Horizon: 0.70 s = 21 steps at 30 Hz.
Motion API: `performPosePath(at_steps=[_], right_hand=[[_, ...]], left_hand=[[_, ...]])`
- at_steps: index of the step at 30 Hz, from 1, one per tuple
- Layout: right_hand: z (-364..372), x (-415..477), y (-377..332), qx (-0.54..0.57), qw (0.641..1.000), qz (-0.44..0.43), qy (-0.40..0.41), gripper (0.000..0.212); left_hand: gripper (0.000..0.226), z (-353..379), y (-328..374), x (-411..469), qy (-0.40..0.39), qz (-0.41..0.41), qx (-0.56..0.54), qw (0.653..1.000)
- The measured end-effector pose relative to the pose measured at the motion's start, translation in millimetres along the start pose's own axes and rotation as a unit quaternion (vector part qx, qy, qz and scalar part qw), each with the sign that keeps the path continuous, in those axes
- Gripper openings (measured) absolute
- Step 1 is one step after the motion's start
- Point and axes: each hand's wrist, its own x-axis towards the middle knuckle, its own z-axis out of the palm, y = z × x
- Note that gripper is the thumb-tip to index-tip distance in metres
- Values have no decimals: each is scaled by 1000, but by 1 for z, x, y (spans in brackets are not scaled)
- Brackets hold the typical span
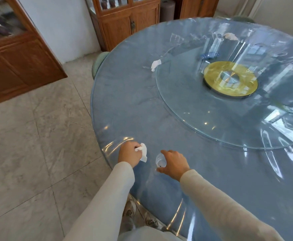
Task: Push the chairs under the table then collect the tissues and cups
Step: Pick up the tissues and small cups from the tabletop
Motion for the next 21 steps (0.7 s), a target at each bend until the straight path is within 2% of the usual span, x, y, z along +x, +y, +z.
performPosePath(at_steps=[7, 10, 16, 21], right_hand=[[-9, 22, -8, -4, 1000, 17, -24, 71], [-28, 42, -21, 18, 1000, 16, -3, 75], [-69, 99, -75, 53, 997, -8, 51, 76], [-85, 154, -136, 55, 996, -7, 65, 71]], left_hand=[[25, -12, -7, 6, 20, -3, 8, 1000], [22, -31, -5, 16, 43, -6, -2, 999], [21, -86, -16, 49, 86, -2, -14, 996], [18, -132, -44, 88, 102, -10, -29, 994]])
